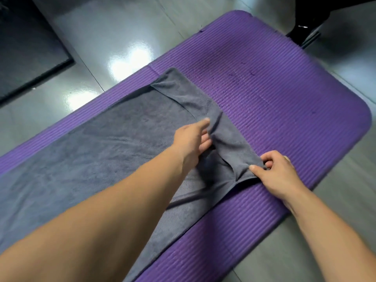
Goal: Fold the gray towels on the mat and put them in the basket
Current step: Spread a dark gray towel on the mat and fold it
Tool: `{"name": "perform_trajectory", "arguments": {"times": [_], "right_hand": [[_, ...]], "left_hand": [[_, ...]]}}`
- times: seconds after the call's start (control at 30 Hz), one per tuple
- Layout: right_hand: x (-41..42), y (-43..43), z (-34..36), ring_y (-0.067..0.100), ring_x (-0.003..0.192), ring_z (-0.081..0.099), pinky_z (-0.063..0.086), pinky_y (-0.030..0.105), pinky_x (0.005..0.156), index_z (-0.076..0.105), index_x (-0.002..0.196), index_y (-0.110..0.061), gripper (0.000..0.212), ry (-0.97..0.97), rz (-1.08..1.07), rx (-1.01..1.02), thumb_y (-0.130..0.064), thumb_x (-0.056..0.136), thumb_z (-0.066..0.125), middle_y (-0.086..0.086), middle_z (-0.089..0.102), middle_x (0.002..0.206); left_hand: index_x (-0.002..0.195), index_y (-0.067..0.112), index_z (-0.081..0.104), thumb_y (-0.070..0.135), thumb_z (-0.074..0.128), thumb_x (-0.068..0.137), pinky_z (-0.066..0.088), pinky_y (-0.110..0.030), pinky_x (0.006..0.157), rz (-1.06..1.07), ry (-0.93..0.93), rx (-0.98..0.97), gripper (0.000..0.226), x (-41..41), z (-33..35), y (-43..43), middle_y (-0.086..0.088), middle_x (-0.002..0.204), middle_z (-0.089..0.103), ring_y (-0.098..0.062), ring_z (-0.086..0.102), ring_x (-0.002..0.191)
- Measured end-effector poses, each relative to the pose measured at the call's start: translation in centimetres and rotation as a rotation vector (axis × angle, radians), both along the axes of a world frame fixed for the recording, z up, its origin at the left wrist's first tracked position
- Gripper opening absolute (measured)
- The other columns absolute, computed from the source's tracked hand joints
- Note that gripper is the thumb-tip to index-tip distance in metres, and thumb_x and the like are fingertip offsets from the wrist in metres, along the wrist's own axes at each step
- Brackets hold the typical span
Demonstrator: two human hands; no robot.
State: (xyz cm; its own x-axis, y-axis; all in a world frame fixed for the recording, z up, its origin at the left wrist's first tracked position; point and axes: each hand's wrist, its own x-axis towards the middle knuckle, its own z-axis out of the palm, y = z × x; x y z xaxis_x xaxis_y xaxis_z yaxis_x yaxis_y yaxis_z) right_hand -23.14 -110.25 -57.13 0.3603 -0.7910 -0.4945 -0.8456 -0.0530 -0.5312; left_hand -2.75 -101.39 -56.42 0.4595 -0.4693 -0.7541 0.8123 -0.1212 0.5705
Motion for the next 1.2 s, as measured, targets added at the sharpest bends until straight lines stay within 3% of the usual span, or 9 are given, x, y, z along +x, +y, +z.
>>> {"name": "perform_trajectory", "arguments": {"times": [0.13, 0.27, 0.33, 0.43, 0.53, 0.77, 0.87, 1.0, 1.2], "right_hand": [[0.1, -0.2, 0.1, 0.014, 0.090, 0.055, 0.041, 0.029, 0.088, 0.062, 0.102, -0.019, 0.027, 0.011, 0.017, 0.023, -0.029, 0.083, 0.080, 0.008, 0.053, 0.116], [0.2, -0.3, 0.1, 0.018, 0.096, 0.058, 0.046, 0.036, 0.097, 0.063, 0.103, -0.018, 0.028, 0.034, 0.015, 0.040, -0.029, 0.083, 0.080, 0.009, 0.052, 0.118], [0.2, -0.3, 0.3, 0.017, 0.096, 0.057, 0.045, 0.034, 0.097, 0.063, 0.105, -0.017, 0.029, 0.035, 0.020, 0.052, -0.030, 0.084, 0.079, 0.008, 0.050, 0.119], [0.1, -0.3, 0.3, 0.011, 0.089, 0.053, 0.042, 0.030, 0.089, 0.064, 0.102, -0.019, 0.029, 0.015, 0.016, 0.069, -0.037, 0.083, 0.078, 0.007, 0.051, 0.115], [0.0, -0.7, 0.2, 0.010, 0.086, 0.055, 0.037, 0.027, 0.076, 0.066, 0.093, -0.022, 0.025, -0.008, 0.008, 0.088, -0.045, 0.085, 0.074, 0.008, 0.058, 0.111], [-0.3, -1.1, -0.5, 0.017, 0.087, 0.060, 0.039, 0.029, 0.077, 0.067, 0.083, -0.020, 0.020, -0.002, 0.031, 0.098, -0.038, 0.090, 0.071, 0.012, 0.062, 0.107], [-0.3, -1.1, -0.6, 0.017, 0.089, 0.059, 0.040, 0.031, 0.081, 0.064, 0.083, -0.021, 0.018, 0.016, 0.049, 0.093, -0.035, 0.093, 0.068, 0.009, 0.058, 0.109], [-0.2, -1.1, -0.5, 0.014, 0.091, 0.054, 0.038, 0.031, 0.084, 0.062, 0.084, -0.017, 0.018, 0.036, 0.066, 0.078, -0.030, 0.096, 0.064, 0.006, 0.052, 0.110], [-0.3, -1.2, -0.6, 0.016, 0.093, 0.052, 0.040, 0.034, 0.089, 0.062, 0.086, -0.017, 0.017, 0.055, 0.082, 0.069, -0.029, 0.097, 0.063, 0.006, 0.051, 0.109]], "left_hand": [[0.102, 0.006, 0.064, -0.004, 0.060, 0.093, 0.062, -0.026, 0.068, 0.119, -0.020, 0.025, 0.014, 3.2, 0.7, -1.2, -0.007, 0.081, 0.073, -0.015, 0.071, 0.070], [0.105, 0.007, 0.061, 0.002, 0.058, 0.093, 0.061, -0.031, 0.077, 0.127, -0.046, 0.087, 0.013, 6.2, 0.3, -0.2, -0.011, 0.105, 0.073, -0.020, 0.074, 0.093], [0.113, 0.006, 0.060, 0.008, 0.064, 0.094, 0.062, -0.030, 0.072, 0.158, -0.054, 0.072, 0.020, 7.0, 0.5, -0.6, -0.012, 0.110, 0.071, -0.020, 0.074, 0.091], [0.128, 0.012, 0.058, 0.010, 0.069, 0.094, 0.057, -0.024, 0.063, 0.174, -0.106, 0.048, 0.036, 7.8, 0.7, -1.6, -0.003, 0.104, 0.070, -0.013, 0.072, 0.089], [0.125, 0.018, 0.060, 0.007, 0.068, 0.093, 0.053, -0.024, 0.069, 0.148, -0.183, 0.085, 0.035, 9.0, 0.3, -1.6, 0.000, 0.108, 0.072, -0.014, 0.071, 0.099], [0.098, 0.007, 0.066, 0.004, 0.071, 0.090, 0.055, -0.025, 0.067, 0.154, -0.401, 0.239, 0.010, 11.6, -0.3, -1.4, -0.006, 0.089, 0.071, -0.017, 0.071, 0.080], [0.096, -0.001, 0.066, 0.002, 0.075, 0.088, 0.056, -0.023, 0.064, 0.232, -0.319, 0.284, 0.012, 12.7, -0.8, -2.2, -0.004, 0.088, 0.072, -0.014, 0.072, 0.077], [0.091, -0.001, 0.066, -0.008, 0.071, 0.088, 0.055, -0.020, 0.052, 0.291, -0.228, 0.234, 0.008, 14.2, -1.6, -1.9, -0.008, 0.076, 0.070, -0.012, 0.068, 0.056], [0.105, 0.002, 0.065, -0.011, 0.062, 0.088, 0.063, -0.027, 0.075, 0.242, -0.233, 0.157, 0.022, 15.9, -1.5, -1.3, -0.010, 0.087, 0.072, -0.017, 0.072, 0.076]]}}
